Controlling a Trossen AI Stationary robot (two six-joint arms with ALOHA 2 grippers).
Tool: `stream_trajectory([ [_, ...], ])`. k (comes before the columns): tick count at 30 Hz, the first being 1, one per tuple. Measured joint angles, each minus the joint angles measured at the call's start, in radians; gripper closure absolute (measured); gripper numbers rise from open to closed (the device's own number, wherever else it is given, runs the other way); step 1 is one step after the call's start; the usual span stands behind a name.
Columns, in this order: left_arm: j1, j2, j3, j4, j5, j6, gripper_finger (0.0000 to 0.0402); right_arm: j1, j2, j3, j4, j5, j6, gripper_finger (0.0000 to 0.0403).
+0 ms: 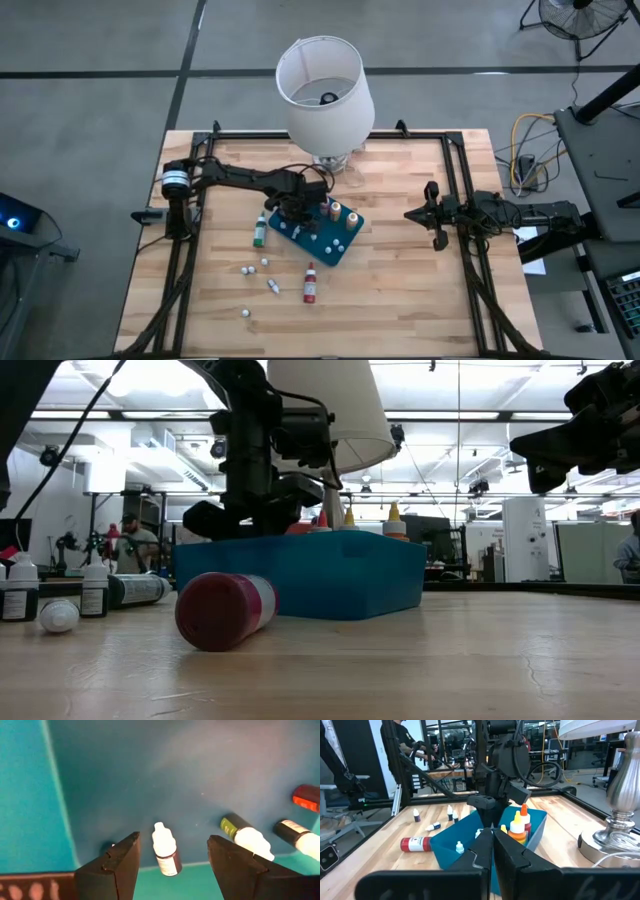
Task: Pick & Place food coloring
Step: Remove the small red food coloring bottle from the blue container
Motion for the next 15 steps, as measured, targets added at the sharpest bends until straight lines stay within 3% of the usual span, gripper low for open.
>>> stream_trajectory([
  [15,-0.012,0.063,0.098,-0.068,-0.006,-0.004,0.0200,0.000,0.000,0.000,0.000,0.000,0.000,0.0394],
])
